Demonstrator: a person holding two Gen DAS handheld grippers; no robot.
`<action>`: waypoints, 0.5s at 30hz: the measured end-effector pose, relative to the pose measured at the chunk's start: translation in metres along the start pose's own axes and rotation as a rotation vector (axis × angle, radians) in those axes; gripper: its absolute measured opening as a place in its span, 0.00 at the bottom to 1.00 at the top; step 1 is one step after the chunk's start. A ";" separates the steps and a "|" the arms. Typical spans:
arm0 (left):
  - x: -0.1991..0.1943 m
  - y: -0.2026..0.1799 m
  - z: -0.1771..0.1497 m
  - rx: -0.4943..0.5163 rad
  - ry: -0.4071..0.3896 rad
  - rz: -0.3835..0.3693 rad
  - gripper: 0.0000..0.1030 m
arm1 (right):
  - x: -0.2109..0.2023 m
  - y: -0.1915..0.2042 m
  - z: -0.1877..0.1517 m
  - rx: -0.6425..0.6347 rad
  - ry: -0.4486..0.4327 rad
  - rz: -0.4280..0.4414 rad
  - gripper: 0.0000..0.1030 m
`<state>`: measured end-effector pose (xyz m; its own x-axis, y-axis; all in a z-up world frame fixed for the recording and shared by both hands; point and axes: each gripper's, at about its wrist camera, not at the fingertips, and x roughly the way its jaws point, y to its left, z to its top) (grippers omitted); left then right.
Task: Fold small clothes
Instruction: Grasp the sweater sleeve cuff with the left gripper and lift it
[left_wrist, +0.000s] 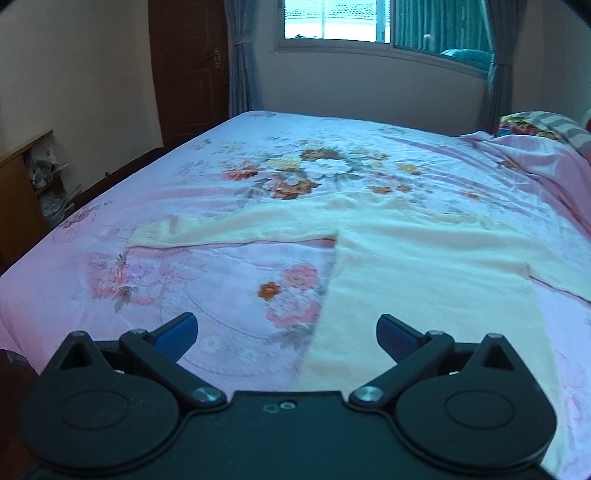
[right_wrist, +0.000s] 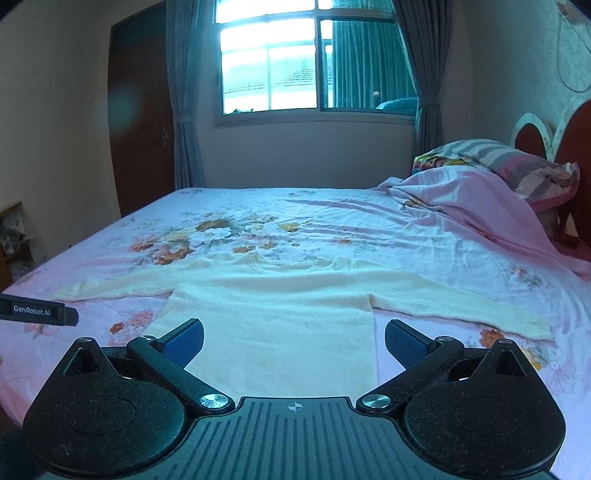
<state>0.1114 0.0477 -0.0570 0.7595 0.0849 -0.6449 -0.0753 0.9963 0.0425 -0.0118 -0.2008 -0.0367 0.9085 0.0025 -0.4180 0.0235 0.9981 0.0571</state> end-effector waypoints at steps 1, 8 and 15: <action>0.008 0.005 0.003 -0.008 0.007 0.000 0.99 | 0.006 0.002 0.002 -0.004 0.002 0.000 1.00; 0.065 0.049 0.025 -0.125 0.098 0.020 0.95 | 0.052 0.018 0.015 -0.013 0.035 0.044 1.00; 0.139 0.111 0.044 -0.373 0.212 -0.018 0.84 | 0.100 0.028 0.023 -0.004 0.079 0.071 1.00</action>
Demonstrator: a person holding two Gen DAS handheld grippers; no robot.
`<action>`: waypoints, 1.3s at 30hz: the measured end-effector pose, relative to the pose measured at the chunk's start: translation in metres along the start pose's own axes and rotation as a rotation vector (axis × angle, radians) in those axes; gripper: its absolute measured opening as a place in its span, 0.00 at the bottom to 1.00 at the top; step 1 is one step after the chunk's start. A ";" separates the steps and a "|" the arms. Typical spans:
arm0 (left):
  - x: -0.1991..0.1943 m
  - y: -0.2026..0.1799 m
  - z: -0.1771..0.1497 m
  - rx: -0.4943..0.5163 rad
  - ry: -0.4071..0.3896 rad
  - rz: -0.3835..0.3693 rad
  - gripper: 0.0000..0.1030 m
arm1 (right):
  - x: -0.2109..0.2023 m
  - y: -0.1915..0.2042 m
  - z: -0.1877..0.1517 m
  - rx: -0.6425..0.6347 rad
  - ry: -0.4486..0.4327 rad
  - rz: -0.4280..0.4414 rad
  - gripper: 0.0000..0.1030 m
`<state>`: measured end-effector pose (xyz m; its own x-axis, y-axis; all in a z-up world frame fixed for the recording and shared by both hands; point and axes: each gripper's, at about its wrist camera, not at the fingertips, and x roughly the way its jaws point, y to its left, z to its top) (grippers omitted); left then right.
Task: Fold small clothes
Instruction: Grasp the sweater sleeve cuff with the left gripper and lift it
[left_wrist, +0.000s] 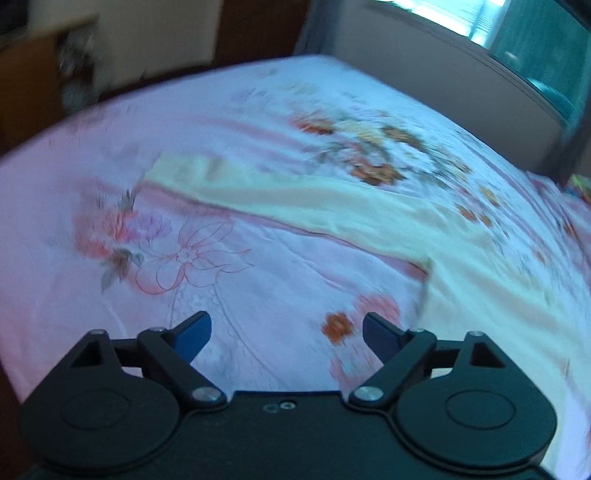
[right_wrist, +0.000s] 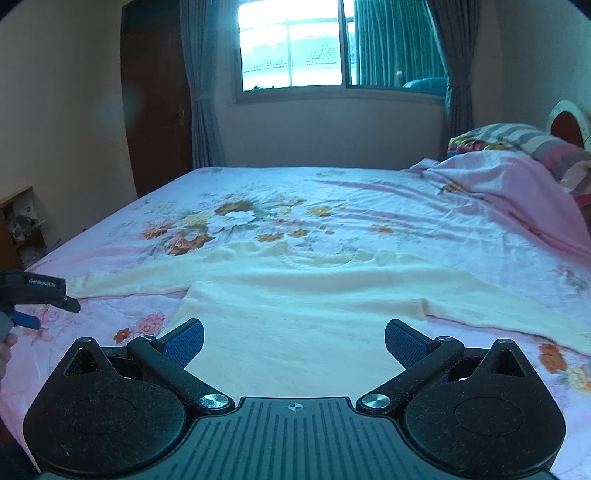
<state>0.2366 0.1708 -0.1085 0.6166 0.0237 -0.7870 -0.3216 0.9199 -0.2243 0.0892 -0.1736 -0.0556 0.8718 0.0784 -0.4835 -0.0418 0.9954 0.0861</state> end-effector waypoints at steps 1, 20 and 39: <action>0.012 0.010 0.008 -0.053 0.022 0.000 0.83 | 0.006 0.001 0.001 -0.002 0.007 0.002 1.00; 0.153 0.109 0.083 -0.522 -0.039 -0.082 0.45 | 0.123 0.013 0.004 -0.032 0.137 -0.007 1.00; 0.057 -0.172 0.100 0.338 -0.360 -0.382 0.01 | 0.136 -0.031 0.003 0.066 0.159 -0.057 1.00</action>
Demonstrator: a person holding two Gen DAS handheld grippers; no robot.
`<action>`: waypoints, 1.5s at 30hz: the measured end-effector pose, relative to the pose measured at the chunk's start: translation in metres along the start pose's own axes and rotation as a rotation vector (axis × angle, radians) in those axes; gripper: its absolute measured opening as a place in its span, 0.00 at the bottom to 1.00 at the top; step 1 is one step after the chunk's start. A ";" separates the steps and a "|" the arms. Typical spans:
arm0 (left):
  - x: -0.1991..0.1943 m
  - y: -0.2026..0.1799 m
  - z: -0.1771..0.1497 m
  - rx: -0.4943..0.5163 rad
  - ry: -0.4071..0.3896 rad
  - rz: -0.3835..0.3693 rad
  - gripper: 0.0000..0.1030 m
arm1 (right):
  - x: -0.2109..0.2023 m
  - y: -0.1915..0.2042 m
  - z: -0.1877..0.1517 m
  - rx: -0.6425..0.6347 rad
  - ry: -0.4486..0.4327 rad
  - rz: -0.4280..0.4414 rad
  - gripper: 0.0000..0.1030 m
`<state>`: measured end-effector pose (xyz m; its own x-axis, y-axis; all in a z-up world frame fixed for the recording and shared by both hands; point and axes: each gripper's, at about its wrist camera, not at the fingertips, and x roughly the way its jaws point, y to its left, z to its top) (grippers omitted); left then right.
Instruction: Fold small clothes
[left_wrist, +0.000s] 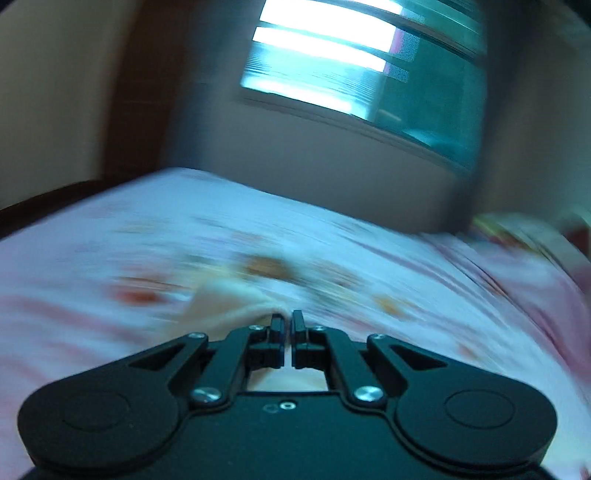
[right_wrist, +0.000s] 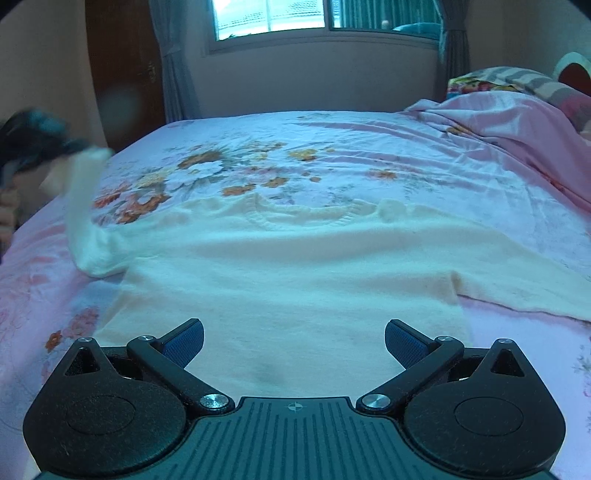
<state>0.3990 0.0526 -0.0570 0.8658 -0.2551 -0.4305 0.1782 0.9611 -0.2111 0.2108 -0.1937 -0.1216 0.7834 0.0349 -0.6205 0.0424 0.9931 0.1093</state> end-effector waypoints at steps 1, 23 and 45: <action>0.008 -0.030 -0.008 0.061 0.029 -0.049 0.01 | -0.001 -0.004 -0.001 0.008 0.004 -0.008 1.00; 0.001 -0.015 -0.067 0.198 0.278 0.085 0.52 | 0.051 -0.041 0.029 0.070 0.053 0.036 1.00; 0.032 0.015 -0.090 0.231 0.188 0.229 0.13 | 0.169 0.006 0.078 0.048 0.134 -0.076 0.24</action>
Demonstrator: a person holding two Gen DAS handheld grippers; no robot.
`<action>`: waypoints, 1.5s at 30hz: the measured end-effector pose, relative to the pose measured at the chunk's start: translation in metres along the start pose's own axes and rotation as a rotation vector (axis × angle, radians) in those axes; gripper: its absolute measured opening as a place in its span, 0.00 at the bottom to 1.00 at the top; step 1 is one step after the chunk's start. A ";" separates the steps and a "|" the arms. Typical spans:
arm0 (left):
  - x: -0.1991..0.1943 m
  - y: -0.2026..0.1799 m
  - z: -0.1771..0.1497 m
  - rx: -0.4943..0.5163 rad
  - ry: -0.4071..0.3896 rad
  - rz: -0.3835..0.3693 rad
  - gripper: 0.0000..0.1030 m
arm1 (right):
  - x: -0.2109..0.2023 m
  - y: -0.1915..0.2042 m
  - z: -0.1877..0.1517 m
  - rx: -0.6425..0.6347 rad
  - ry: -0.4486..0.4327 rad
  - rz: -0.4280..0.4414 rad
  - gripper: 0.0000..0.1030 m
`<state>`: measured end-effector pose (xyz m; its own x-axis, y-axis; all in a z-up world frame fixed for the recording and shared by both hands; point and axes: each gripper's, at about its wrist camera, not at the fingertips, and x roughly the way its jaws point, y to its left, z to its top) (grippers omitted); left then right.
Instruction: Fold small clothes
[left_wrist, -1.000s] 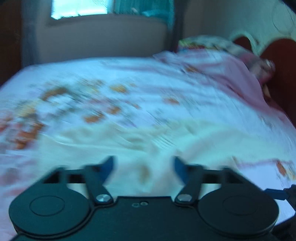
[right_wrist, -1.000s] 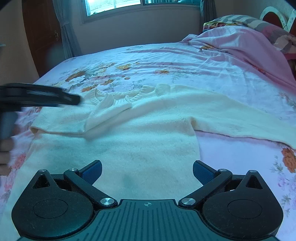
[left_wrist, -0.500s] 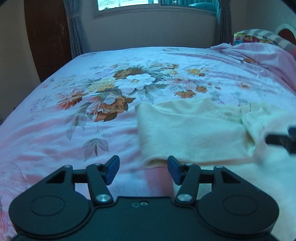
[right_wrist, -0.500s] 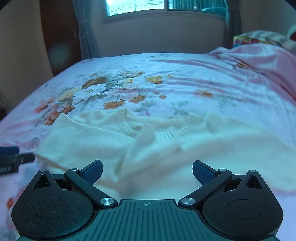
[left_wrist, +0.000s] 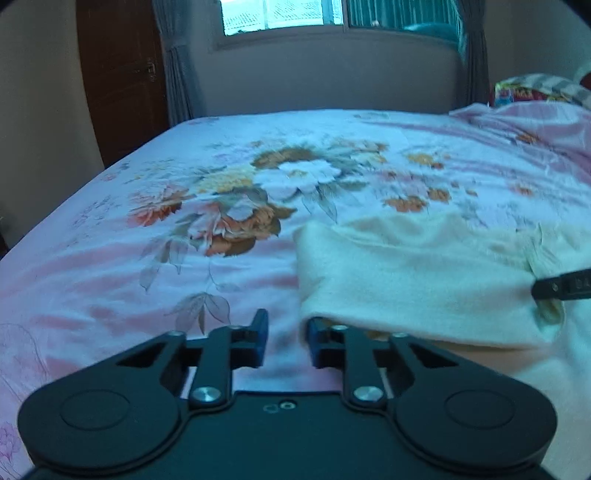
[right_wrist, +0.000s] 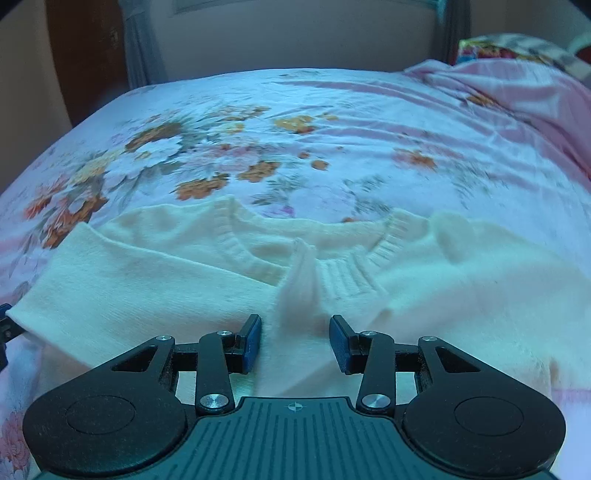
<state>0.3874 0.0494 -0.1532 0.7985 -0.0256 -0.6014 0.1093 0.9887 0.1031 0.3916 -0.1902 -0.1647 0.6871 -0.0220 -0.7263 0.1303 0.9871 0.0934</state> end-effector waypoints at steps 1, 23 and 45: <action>-0.002 -0.001 0.000 0.004 -0.010 -0.002 0.09 | -0.002 -0.007 -0.001 0.019 -0.002 0.005 0.10; -0.034 -0.001 -0.007 0.038 -0.005 -0.003 0.11 | -0.026 -0.115 -0.014 0.424 -0.004 0.150 0.56; 0.013 -0.051 -0.003 0.002 0.134 -0.038 0.20 | -0.021 -0.129 0.001 0.214 -0.007 -0.066 0.00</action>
<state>0.3903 -0.0006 -0.1689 0.7079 -0.0433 -0.7050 0.1395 0.9870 0.0794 0.3608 -0.3175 -0.1611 0.6773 -0.0870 -0.7305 0.3230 0.9273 0.1890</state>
